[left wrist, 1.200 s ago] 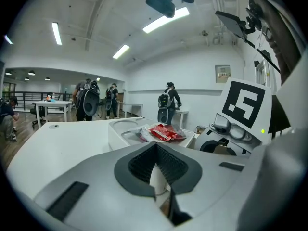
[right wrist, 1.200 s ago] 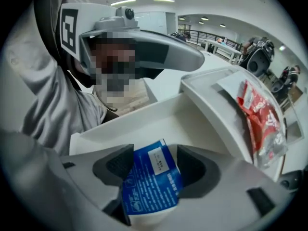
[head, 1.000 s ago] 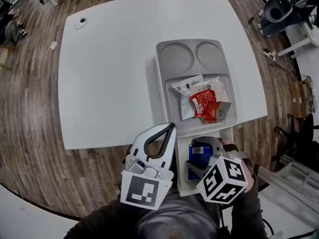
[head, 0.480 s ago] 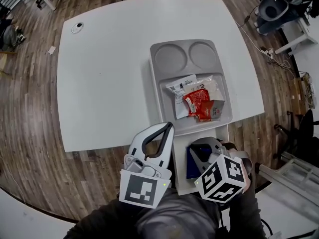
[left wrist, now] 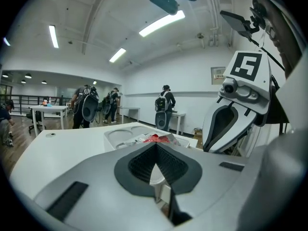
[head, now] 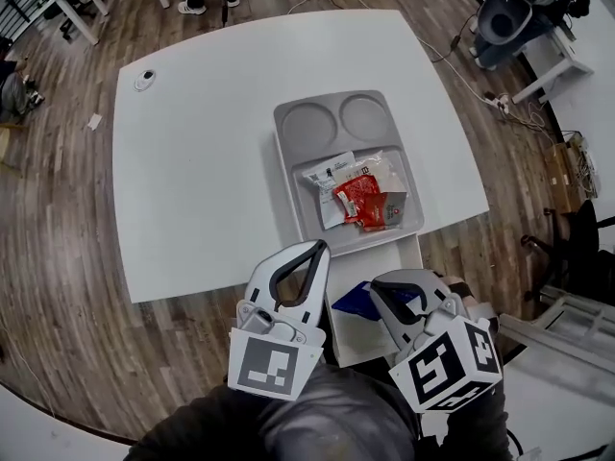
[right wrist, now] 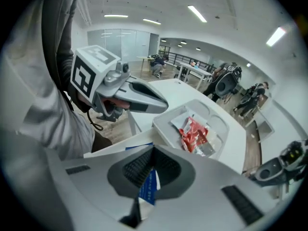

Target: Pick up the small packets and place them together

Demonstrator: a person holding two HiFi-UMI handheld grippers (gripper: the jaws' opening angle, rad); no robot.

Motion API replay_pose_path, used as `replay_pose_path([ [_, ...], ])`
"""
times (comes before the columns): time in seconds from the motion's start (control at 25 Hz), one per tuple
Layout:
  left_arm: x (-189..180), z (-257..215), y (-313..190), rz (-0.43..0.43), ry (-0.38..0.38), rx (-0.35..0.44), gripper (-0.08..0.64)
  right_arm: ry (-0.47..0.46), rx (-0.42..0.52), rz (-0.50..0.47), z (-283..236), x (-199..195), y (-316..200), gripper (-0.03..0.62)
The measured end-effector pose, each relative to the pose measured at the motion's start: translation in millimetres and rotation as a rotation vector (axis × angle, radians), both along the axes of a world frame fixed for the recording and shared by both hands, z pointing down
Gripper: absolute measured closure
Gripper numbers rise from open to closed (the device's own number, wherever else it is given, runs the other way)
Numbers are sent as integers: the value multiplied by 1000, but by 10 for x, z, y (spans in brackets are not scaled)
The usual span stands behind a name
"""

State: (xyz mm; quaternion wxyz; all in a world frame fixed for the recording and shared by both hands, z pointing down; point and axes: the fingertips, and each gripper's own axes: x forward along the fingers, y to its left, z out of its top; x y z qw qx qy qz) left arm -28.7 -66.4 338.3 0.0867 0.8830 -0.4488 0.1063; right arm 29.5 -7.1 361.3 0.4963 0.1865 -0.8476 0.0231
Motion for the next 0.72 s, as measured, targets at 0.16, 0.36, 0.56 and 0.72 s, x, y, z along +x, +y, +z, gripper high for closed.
replay_pose_path([
  [0.16,22,-259,-43,22,-4,43,560,-25,57,16,-303,-44,-72,589],
  [0.36,-4,-645,-80,12,-17,93,560,-112,102,-4,-777,-159,-168,589],
  [0.56,-53,-861,-176,-23,-38,149,560,-206,170,-41,-1192,-234,-429,589],
  [0.72,-131,-886,-284,-60,-49,152,560,-233,178,-70,-1265,-307,-727,589],
])
